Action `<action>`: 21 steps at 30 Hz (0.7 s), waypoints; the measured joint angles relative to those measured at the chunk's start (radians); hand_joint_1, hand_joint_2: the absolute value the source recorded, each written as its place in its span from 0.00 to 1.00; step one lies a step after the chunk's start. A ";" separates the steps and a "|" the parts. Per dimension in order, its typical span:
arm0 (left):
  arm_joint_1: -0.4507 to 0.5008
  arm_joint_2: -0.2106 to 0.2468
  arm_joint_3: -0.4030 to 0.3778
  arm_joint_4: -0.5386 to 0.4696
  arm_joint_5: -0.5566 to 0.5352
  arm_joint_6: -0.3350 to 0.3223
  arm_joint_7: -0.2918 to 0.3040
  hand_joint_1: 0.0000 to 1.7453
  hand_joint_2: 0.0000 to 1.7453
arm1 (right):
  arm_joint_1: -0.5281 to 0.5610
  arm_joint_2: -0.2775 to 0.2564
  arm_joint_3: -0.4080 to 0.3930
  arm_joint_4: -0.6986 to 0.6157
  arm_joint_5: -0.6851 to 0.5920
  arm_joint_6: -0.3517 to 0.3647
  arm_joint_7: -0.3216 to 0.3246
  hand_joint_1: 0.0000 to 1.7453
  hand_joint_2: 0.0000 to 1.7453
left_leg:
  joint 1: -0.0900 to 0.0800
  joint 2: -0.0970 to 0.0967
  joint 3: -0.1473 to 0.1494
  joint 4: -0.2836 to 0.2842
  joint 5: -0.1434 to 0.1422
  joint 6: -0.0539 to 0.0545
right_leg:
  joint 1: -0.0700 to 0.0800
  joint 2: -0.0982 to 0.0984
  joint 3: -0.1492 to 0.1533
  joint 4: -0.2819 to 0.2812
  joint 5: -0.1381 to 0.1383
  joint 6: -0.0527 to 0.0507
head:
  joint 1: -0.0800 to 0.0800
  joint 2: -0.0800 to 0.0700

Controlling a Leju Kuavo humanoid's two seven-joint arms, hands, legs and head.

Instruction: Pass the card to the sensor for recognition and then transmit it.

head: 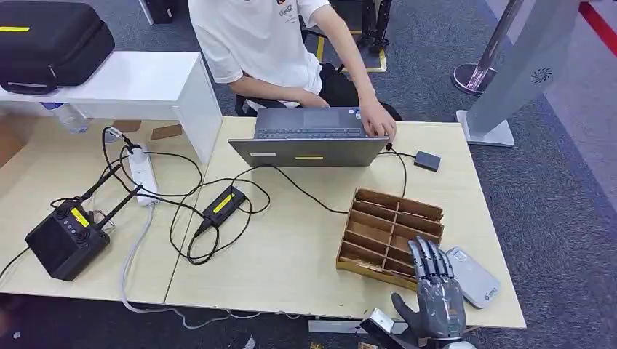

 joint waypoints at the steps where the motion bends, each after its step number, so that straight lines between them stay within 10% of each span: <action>1: 0.000 0.000 0.000 0.000 0.000 0.000 0.000 0.00 1.00 | 0.001 0.000 0.000 0.000 0.000 0.000 0.000 0.00 1.00 | 0.000 0.000 0.000 0.000 0.000 0.000 | 0.000 0.000 0.000 0.000 0.000 0.000 | 0.000 0.000; 2: 0.000 0.000 0.000 0.000 0.000 0.000 0.000 0.00 1.00 | 0.001 0.000 0.000 0.000 0.000 0.000 0.000 0.00 1.00 | 0.000 0.000 0.000 0.000 0.000 0.000 | 0.000 0.000 0.000 0.000 0.000 0.000 | 0.000 0.000; 4: 0.000 0.000 0.000 0.000 0.000 0.000 0.000 0.00 1.00 | 0.003 0.000 0.000 0.000 -0.002 0.000 0.003 0.92 1.00 | 0.000 0.000 0.000 0.000 0.000 0.000 | 0.000 0.000 0.000 0.000 0.000 0.000 | 0.000 0.000; 5: 0.000 0.000 0.000 0.000 0.000 0.000 0.000 0.00 1.00 | 0.003 0.000 0.000 0.000 -0.003 0.000 0.003 1.00 1.00 | 0.000 0.000 0.000 0.000 0.000 0.000 | 0.000 0.000 0.000 0.000 0.000 0.000 | 0.000 0.000; 21: 0.000 0.000 -0.001 0.000 0.007 0.000 0.000 0.00 1.00 | 0.009 0.000 0.000 0.000 -0.061 -0.004 -0.010 1.00 1.00 | 0.000 0.000 0.000 0.000 0.000 0.000 | 0.000 0.000 0.000 0.000 0.000 0.000 | 0.000 0.000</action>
